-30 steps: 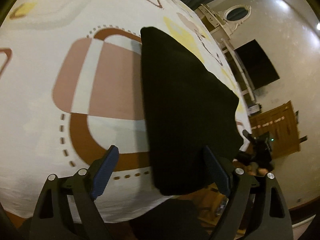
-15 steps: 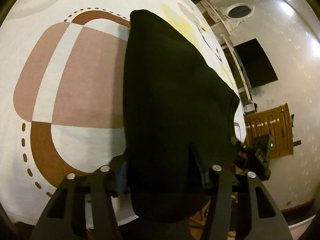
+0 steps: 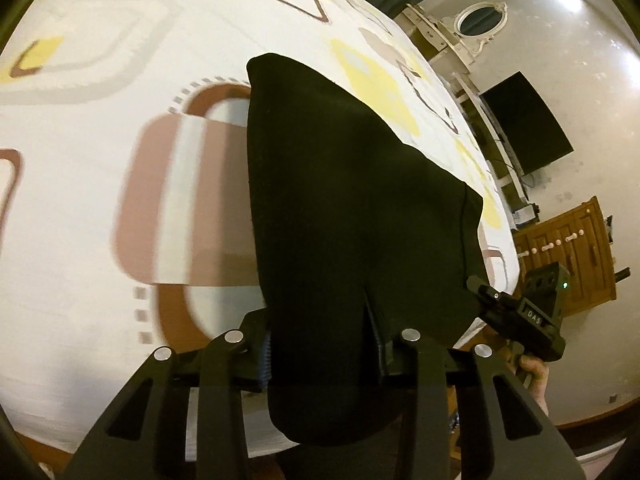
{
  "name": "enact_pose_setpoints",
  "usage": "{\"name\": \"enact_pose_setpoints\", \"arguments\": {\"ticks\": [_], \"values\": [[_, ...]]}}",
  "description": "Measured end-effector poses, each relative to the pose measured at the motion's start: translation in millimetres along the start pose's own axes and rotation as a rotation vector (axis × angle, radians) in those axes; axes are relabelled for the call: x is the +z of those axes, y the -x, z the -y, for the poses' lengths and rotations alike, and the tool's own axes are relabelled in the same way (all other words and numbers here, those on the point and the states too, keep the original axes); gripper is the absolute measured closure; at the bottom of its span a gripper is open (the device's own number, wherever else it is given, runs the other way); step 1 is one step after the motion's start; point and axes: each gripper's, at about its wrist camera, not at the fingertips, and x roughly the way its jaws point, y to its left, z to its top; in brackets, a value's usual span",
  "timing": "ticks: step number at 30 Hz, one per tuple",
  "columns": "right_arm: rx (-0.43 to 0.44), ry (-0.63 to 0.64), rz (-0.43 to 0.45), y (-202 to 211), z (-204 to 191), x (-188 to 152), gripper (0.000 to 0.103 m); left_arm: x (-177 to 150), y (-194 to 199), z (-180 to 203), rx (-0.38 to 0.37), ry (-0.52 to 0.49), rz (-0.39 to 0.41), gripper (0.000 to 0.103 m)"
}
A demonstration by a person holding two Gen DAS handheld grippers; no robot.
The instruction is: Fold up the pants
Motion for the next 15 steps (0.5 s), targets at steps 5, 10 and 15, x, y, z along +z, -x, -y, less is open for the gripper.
{"name": "enact_pose_setpoints", "arguments": {"ticks": [5, 10, 15], "values": [[0.036, 0.025, -0.033, -25, -23, 0, 0.066, -3, 23, -22, 0.038, 0.015, 0.026, 0.066], [0.067, 0.043, -0.060, -45, -44, -5, 0.066, -7, 42, -41, 0.057, 0.033, 0.049, 0.066], [0.080, 0.054, -0.079, -57, -59, -7, 0.066, -5, 47, -48, 0.069, 0.036, 0.064, 0.066]]}}
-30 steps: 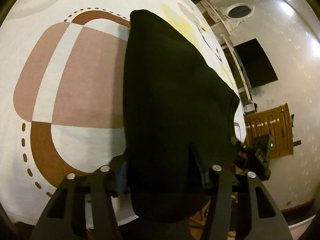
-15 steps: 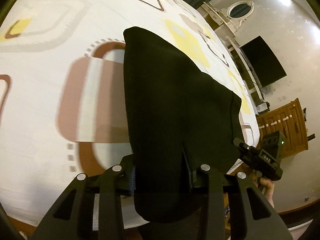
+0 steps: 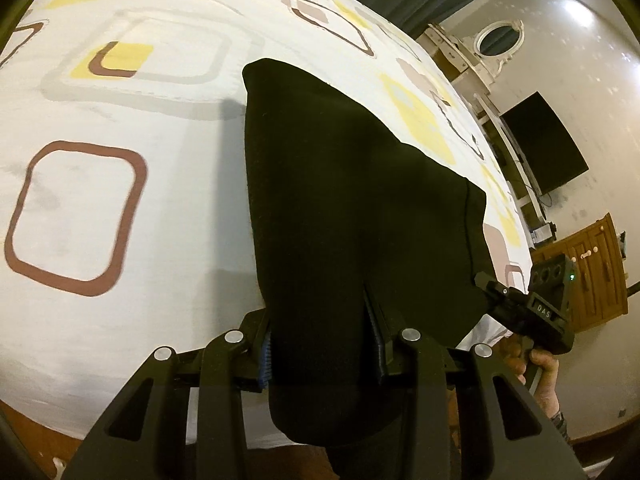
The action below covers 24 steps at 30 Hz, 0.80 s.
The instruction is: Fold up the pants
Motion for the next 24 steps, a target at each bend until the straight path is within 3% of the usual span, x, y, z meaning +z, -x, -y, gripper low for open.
{"name": "enact_pose_setpoints", "arguments": {"ticks": [24], "values": [[0.053, -0.049, 0.020, 0, 13, -4, 0.065, -1, -14, 2, -0.014, -0.003, 0.012, 0.062]]}}
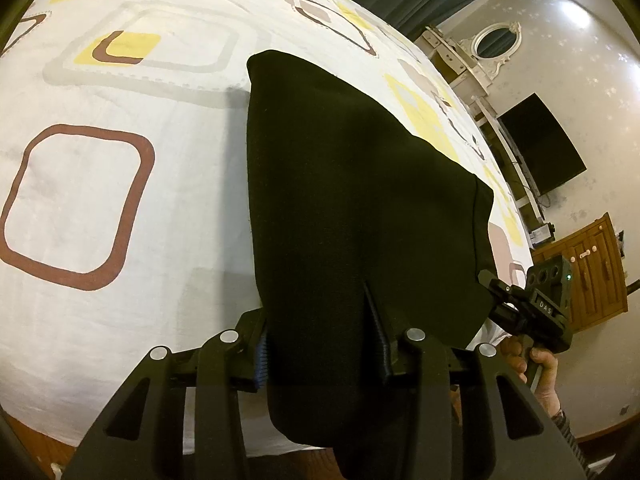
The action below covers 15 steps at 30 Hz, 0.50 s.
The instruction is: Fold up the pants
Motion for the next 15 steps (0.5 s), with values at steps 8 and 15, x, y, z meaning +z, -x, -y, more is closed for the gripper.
{"name": "enact_pose_setpoints", "arguments": {"ticks": [8, 15], "values": [[0.044, -0.016, -0.002, 7, 4, 4, 0.049, -3, 11, -3, -0.020, -0.087, 0.047, 0.034], [0.076, -0.053, 0.056, 24, 13, 42, 0.026, 18, 10, -37, -0.162, 0.045, 0.054, 0.021]]}}
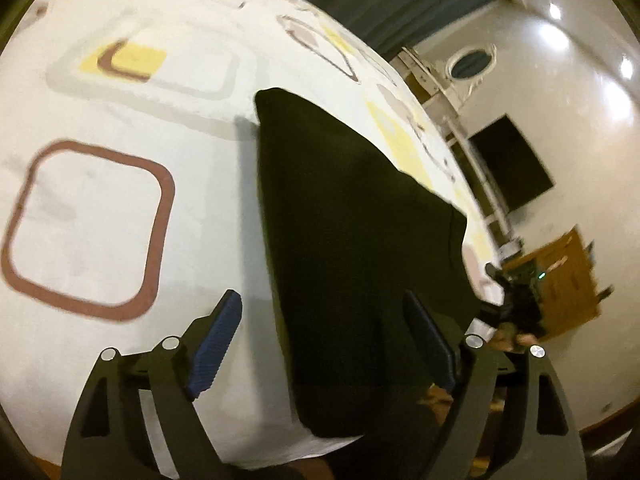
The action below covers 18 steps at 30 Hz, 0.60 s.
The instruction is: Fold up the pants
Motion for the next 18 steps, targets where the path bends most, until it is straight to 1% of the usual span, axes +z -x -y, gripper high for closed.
{"name": "enact_pose_setpoints", "arguments": {"ticks": [1, 2, 4, 7, 10, 12, 13, 14, 15, 16, 18], "values": [[-0.001, -0.008, 0.003, -3, 2, 7, 0.026, 6, -5, -5, -0.012, 0.024, -0.010, 0.021], [0.003, -0.016, 0.001, -7, 3, 14, 0.025, 15, -12, -9, -0.005, 0.042, -0.014, 0.021], [0.003, -0.026, -0.008, -19, 5, 31, 0.025, 31, -21, -11, -0.005, 0.050, -0.006, 0.021], [-0.002, -0.020, -0.034, -41, 5, 50, 0.025, 58, -40, -9, -0.008, 0.042, -0.004, 0.021], [-0.041, 0.023, -0.065, -64, -2, 63, 0.025, 73, -54, -9, 0.002, 0.031, -0.022, 0.021], [-0.034, 0.042, -0.081, -76, -6, 69, 0.026, 79, -62, -7, 0.010, -0.008, -0.037, 0.021], [-0.034, 0.050, -0.091, -80, -8, 69, 0.036, 80, -65, -4, 0.020, -0.031, -0.042, 0.029], [-0.054, 0.066, -0.102, -85, -10, 69, 0.044, 81, -68, -1, 0.039, -0.059, -0.043, 0.038], [-0.078, 0.081, -0.111, -90, -11, 69, 0.057, 80, -72, 2, 0.042, -0.081, -0.059, 0.052], [-0.084, 0.087, -0.116, -93, -11, 68, 0.059, 79, -74, 4, 0.058, -0.095, -0.061, 0.058], [-0.070, 0.093, -0.102, -92, -10, 67, 0.066, 75, -73, 11, 0.080, -0.139, -0.044, 0.064]]}}
